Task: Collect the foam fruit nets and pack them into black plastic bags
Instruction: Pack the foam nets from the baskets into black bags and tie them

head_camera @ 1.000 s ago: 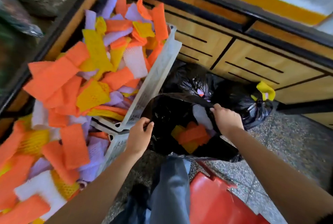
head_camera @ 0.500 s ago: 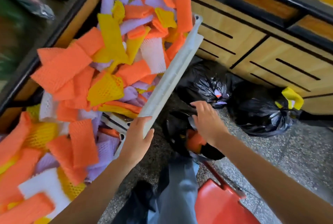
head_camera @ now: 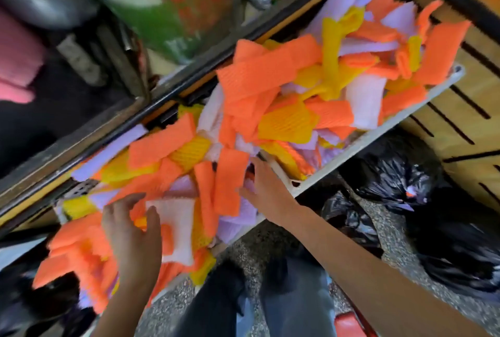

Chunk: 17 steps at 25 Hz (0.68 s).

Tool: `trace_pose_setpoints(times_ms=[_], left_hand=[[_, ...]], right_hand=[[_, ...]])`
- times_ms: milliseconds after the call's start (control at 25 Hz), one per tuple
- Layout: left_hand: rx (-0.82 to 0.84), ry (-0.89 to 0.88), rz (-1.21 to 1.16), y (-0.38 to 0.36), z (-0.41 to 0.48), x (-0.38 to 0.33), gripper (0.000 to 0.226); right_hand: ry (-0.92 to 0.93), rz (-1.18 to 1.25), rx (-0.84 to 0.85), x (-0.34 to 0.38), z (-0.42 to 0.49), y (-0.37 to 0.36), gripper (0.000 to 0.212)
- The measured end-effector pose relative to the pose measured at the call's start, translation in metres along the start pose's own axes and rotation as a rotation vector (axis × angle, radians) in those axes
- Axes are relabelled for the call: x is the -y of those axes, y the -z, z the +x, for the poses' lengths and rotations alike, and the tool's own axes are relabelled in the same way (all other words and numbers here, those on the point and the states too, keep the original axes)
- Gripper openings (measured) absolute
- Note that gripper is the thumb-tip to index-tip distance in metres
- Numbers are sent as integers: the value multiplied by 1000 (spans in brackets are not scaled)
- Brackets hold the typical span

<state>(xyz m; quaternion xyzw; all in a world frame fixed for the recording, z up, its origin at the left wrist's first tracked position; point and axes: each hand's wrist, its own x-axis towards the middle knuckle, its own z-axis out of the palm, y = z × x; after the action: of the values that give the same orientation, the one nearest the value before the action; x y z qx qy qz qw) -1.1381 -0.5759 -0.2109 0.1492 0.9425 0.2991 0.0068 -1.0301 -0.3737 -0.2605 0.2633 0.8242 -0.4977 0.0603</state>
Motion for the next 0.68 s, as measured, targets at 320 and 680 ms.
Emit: trace_pose_setpoints(times_ms=[320,680], left_hand=[[288,279,-103,-2,-31,39,78],[486,-3,-47,23,-33,72,63]], right_hand=[[-284,-121,122,48,2,-68,100],[-260,-6,-78,24,-17,-21,30]])
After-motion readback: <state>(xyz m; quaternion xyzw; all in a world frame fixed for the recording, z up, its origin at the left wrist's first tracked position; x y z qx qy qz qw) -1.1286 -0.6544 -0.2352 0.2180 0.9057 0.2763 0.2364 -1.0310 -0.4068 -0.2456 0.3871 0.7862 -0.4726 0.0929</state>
